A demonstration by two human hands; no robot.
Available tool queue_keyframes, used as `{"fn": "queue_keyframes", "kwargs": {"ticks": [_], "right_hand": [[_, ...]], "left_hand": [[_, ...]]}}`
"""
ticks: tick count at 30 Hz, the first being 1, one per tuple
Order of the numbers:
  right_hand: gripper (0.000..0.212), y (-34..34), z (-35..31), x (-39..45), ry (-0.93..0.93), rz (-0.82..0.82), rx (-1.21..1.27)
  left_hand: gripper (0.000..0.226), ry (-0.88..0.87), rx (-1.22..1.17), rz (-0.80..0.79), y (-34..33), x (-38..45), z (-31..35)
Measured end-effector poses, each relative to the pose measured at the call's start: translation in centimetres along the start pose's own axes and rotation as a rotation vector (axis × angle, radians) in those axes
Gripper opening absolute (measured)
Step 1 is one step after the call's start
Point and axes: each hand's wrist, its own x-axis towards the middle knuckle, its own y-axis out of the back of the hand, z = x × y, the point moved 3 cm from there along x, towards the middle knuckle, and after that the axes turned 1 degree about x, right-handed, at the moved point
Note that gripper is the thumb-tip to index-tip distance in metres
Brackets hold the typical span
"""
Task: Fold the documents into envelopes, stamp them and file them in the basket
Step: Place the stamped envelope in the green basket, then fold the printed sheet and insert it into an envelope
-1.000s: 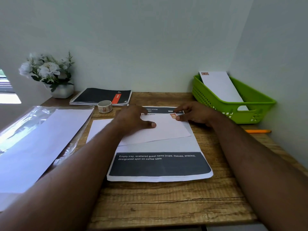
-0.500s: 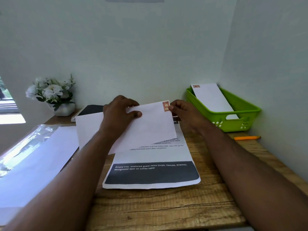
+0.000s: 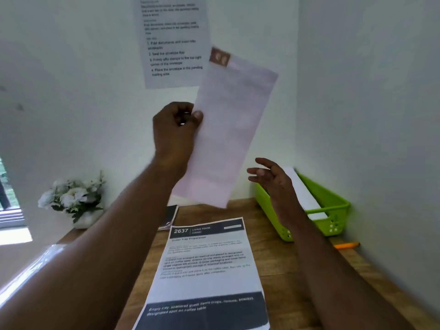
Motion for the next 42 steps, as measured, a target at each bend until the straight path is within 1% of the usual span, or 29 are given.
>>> {"fn": "queue_keyframes", "kwargs": {"ticks": [1, 2, 3, 4, 6, 9, 11, 14, 16, 18, 20, 21, 23, 24, 25, 26, 27, 28, 29, 31, 33, 35, 36, 37, 38, 39, 41, 42], "right_hand": [[0.032, 0.3, 0.1, 0.0, 0.004, -0.019, -0.029], [0.036, 0.7, 0.2, 0.1, 0.013, -0.003, -0.049], [0.04, 1.2, 0.3, 0.2, 0.033, 0.046, -0.067], [0.043, 2.0, 0.2, 0.4, 0.075, 0.127, -0.111], [0.048, 3.9, -0.3, 0.6, 0.172, 0.315, -0.276], [0.042, 6.7, -1.1, 0.7, 0.243, 0.541, -0.47], [0.041, 7.9, -0.6, 0.7, 0.201, 0.644, -0.572], [0.043, 8.9, 0.4, 0.5, 0.036, 0.725, -0.81], [0.04, 9.4, 0.5, 0.1, -0.053, 0.742, -1.0], [0.035, 9.8, 0.6, -0.2, -0.142, 0.733, -1.122], [0.034, 9.8, 1.1, -0.2, -0.239, 0.662, -1.224], [0.032, 9.7, 1.4, -0.2, -0.273, 0.617, -1.264], [0.027, 9.7, 1.6, -0.1, -0.306, 0.573, -1.299], [0.026, 9.8, 1.7, -0.1, -0.315, 0.567, -1.306], [0.026, 9.9, 1.7, 0.0, -0.323, 0.563, -1.313], [0.026, 10.0, 1.8, 0.0, -0.33, 0.561, -1.321], [0.026, 10.0, 1.8, 0.0, -0.333, 0.56, -1.324], [0.025, 9.9, 1.8, 0.0, -0.329, 0.562, -1.322], [0.025, 9.9, 1.8, 0.0, -0.326, 0.566, -1.319], [0.025, 9.8, 1.8, 0.0, -0.316, 0.574, -1.316], [0.024, 9.8, 1.9, 0.0, -0.321, 0.574, -1.321], [0.023, 9.9, 2.0, 0.0, -0.326, 0.564, -1.337], [0.022, 9.9, 2.0, 0.0, -0.325, 0.563, -1.341], [0.022, 9.9, 2.0, 0.0, -0.322, 0.57, -1.342], [0.022, 9.9, 2.0, 0.1, -0.312, 0.585, -1.339], [0.023, 9.9, 1.9, 0.1, -0.297, 0.605, -1.333], [0.026, 9.8, 1.8, 0.0, -0.26, 0.651, -1.317], [0.028, 9.8, 1.6, 0.0, -0.235, 0.678, -1.316]], "left_hand": [[0.011, 0.034, -0.102, 0.013, -1.7, 0.4, -0.1], [0.01, 0.064, -0.183, 0.032, -3.4, 0.7, -0.4], [0.01, 0.09, -0.244, 0.054, -4.9, 0.9, -0.8], [0.011, 0.118, -0.283, 0.08, -6.4, 0.9, -1.3], [0.014, 0.175, -0.326, 0.129, -9.0, 0.8, -2.6], [0.019, 0.302, -0.385, 0.12, -12.4, 0.3, -4.8], [0.019, 0.386, -0.419, 0.078, -14.6, -0.5, -6.1], [0.022, 0.514, -0.421, 0.03, -17.5, -2.2, -8.5], [0.026, 0.598, -0.411, 0.002, -18.9, -3.4, -10.1], [0.03, 0.694, -0.379, 0.005, -19.8, -4.3, -11.5], [0.026, 0.762, -0.313, 0.031, -20.4, -5.2, -12.1], [0.025, 0.784, -0.269, 0.018, -20.8, -5.6, -12.5], [0.021, 0.82, -0.152, -0.06, -21.5, -6.5, -12.7], [0.01, 0.863, -0.145, -0.11, -21.9, -7.1, -12.7], [0.02, 0.888, -0.127, -0.164, -22.5, -7.3, -13.5], [0.036, 0.892, -0.069, -0.226, -23.0, -7.6, -14.1], [0.038, 0.902, -0.03, -0.263, -23.2, -8.0, -14.1], [0.026, 0.914, -0.002, -0.266, -23.3, -8.2, -14.4], [0.011, 0.966, 0.009, -0.272, -23.2, -8.7, -14.4], [0.015, 1.044, -0.003, -0.306, -23.4, -9.8, -14.9], [0.016, 1.026, 0.027, -0.382, -23.7, -10.3, -14.8], [0.026, 1.043, 0.079, -0.451, -23.5, -10.4, -14.8], [0.032, 1.063, 0.084, -0.453, -23.2, -10.4, -14.4], [0.033, 1.07, 0.073, -0.461, -23.1, -10.3, -13.9], [0.034, 1.041, 0.067, -0.448, -23.3, -9.9, -13.8], [0.044, 0.966, 0.066, -0.407, -23.3, -9.3, -13.6], [0.072, 0.801, 0.097, -0.313, -22.9, -7.8, -13.6], [0.076, 0.733, 0.085, -0.28, -22.6, -7.1, -13.8]]}}
